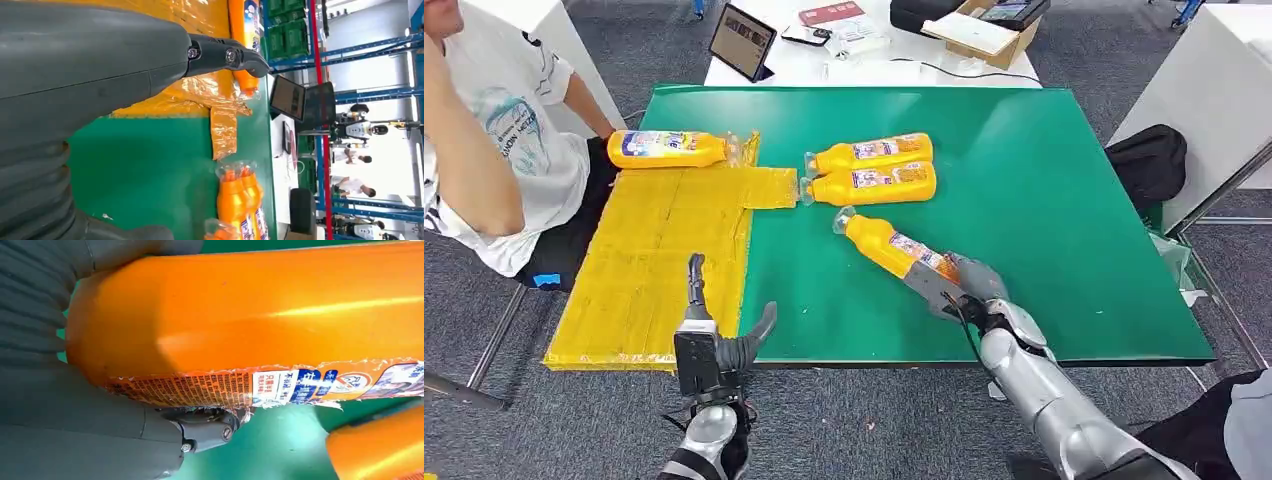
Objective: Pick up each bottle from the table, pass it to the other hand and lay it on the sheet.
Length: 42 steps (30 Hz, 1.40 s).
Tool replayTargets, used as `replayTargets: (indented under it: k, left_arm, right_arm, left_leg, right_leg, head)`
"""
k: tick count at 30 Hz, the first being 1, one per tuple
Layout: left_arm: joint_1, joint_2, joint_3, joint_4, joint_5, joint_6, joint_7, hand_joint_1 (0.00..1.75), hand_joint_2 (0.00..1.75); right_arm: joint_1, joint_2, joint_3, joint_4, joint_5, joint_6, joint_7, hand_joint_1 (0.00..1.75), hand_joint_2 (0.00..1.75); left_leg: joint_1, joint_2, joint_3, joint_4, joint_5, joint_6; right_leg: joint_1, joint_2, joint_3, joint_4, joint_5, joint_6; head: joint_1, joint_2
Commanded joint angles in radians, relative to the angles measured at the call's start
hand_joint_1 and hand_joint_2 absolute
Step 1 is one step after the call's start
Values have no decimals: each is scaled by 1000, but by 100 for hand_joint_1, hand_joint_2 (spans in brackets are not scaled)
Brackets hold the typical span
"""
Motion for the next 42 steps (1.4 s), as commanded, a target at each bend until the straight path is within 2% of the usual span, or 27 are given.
replayTargets:
  k: [1, 3, 7, 8, 10, 12, 17, 22, 24, 25, 28, 33, 42]
  left_arm:
    - [-28, 21, 0, 77, 121, -200, 10, 0, 175]
    - [-22, 34, -26, 56, 242, -408, 102, 0, 175]
    - [-23, 61, -73, 42, 295, -527, 170, 0, 175]
    - [-24, 76, -95, 36, 341, -621, 201, 0, 175]
    - [-21, 92, -119, 17, 388, -715, 230, 0, 175]
    - [-9, 101, -134, -16, 442, -797, 250, 0, 175]
    - [20, 120, -152, -95, 510, -898, 266, 0, 175]
    - [38, 101, -128, -130, 648, -1009, 300, 0, 175]
    - [36, 92, -123, -129, 653, -997, 299, 0, 175]
    - [32, 84, -118, -120, 678, -994, 312, 0, 175]
    - [19, 78, -115, -97, 683, -979, 312, 0, 175]
    - [-3, 61, -100, -30, 703, -941, 323, 0, 175]
    - [-14, 45, -68, -12, 683, -827, 279, 0, 175]
  right_arm:
    - [165, 116, -138, -198, -61, -198, -210, 175, 175]
    - [243, 150, -171, -324, -103, -288, -331, 175, 175]
    - [289, 171, -172, -381, -121, -348, -411, 175, 175]
    - [299, 174, -164, -389, -105, -387, -452, 175, 175]
    - [306, 183, -145, -381, -109, -412, -495, 175, 175]
    - [311, 191, -125, -370, -121, -412, -518, 175, 175]
    - [290, 201, -70, -288, -118, -372, -531, 175, 175]
    - [274, 223, 20, -204, -89, -333, -557, 175, 175]
    - [278, 239, 41, -188, -93, -318, -567, 175, 175]
    - [283, 245, 60, -179, -119, -265, -577, 175, 175]
    - [286, 255, 117, -137, -85, -276, -588, 175, 175]
    - [289, 279, 198, -100, -56, -303, -600, 175, 175]
    - [297, 282, 275, -74, -85, -271, -578, 175, 175]
  left_leg:
    - [1, 1, 5, -1, -2, -2]
    - [0, 0, 2, -1, -1, -1]
    - [0, 0, 1, -1, -2, -1]
    - [1, 0, 2, -1, -3, -1]
    - [0, 0, 1, -1, -2, -1]
    - [0, 0, -2, -1, -1, -1]
    - [0, 2, 1, -1, -2, -2]
    - [1, 2, -1, -1, -1, -1]
    - [1, 3, 0, -1, -2, -1]
    - [1, 2, -1, -1, -1, -1]
    - [1, 2, 2, -1, -3, -1]
    - [1, 0, -1, -1, -1, -1]
    - [1, 1, 1, -1, -3, -1]
  right_leg:
    - [1, 1, 4, -1, -2, -3]
    - [0, 0, 2, -1, -1, -2]
    - [1, 0, 1, 0, -2, -2]
    - [1, 1, 2, 0, -3, -3]
    - [0, 0, 1, 0, -2, -2]
    - [0, 0, -2, 0, -1, -2]
    - [0, 2, 0, 0, -2, -3]
    - [1, 2, -2, -1, -1, -2]
    - [1, 3, 0, -1, -2, -2]
    - [1, 2, -2, 0, -1, -2]
    - [2, 2, 2, -1, -3, -3]
    - [1, 0, -1, -1, -2, -2]
    - [1, 1, 0, 0, -3, -3]
  head:
    - [0, 0]
    - [0, 0]
    - [0, 0]
    - [0, 0]
    - [0, 0]
    - [0, 0]
    - [0, 0]
    - [0, 0]
    - [0, 0]
    - [0, 0]
    - [0, 0]
    - [0, 0]
    - [0, 0]
